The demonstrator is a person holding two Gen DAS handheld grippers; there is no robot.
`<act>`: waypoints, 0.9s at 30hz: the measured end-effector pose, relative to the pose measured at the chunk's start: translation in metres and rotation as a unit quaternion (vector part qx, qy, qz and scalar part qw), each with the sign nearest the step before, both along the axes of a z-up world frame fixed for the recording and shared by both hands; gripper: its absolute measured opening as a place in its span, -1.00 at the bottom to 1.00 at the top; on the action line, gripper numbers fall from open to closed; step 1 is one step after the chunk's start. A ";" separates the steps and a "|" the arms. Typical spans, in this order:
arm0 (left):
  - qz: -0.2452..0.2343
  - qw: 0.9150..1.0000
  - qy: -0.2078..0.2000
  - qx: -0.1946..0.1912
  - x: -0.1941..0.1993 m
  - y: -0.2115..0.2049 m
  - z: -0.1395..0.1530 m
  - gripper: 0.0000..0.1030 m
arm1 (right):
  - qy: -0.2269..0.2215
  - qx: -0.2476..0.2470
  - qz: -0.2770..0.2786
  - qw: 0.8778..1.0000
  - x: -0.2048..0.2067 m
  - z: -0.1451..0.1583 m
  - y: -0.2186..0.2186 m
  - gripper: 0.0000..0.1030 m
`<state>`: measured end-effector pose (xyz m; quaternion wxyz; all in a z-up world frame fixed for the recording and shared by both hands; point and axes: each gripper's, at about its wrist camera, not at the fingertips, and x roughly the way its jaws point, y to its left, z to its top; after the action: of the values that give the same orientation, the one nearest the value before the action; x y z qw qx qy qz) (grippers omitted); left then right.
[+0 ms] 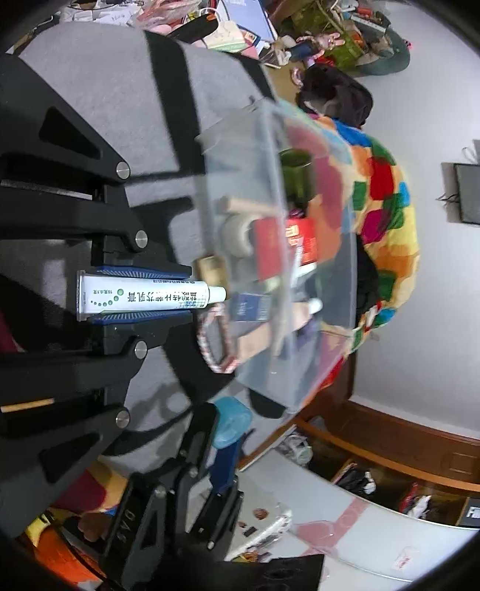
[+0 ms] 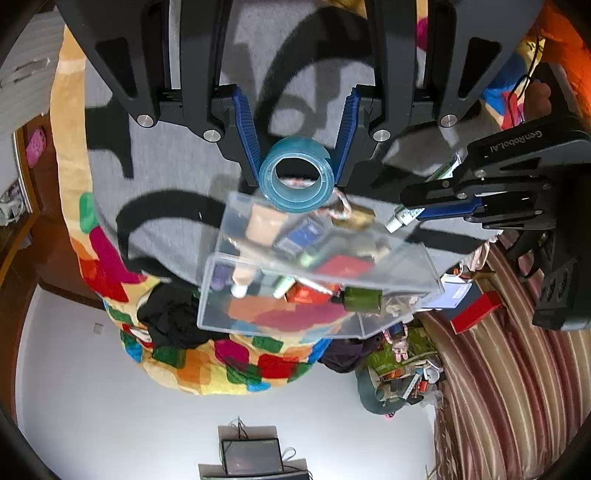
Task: Organize objects
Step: 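Drop the toothpaste tube into the box with the left while the right drops the tape roll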
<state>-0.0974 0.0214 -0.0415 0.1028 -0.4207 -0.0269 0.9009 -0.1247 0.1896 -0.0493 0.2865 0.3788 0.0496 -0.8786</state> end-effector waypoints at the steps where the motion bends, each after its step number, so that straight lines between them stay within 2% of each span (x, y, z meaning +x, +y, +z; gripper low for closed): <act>1: 0.004 1.000 0.006 0.002 0.000 -0.002 0.004 -0.70 | 0.003 0.000 0.001 1.000 0.000 0.002 -0.002 -0.30; 12: 0.038 0.997 0.058 0.018 -0.028 -0.020 0.048 -0.70 | 0.041 -0.007 0.001 0.999 -0.022 0.031 -0.020 -0.30; 19: 0.053 0.998 0.045 0.009 -0.059 -0.025 0.046 -0.70 | 0.041 -0.011 -0.025 0.999 -0.053 0.036 -0.028 -0.30; 27: 0.047 0.999 0.022 -0.017 -0.089 -0.018 0.032 -0.70 | 0.011 -0.001 -0.037 0.999 -0.089 0.019 -0.042 -0.30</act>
<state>-0.1862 0.0033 -0.0097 0.0542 -0.4011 -0.0292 0.9140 -0.2135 0.1475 -0.0300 0.2536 0.3706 0.0381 -0.8927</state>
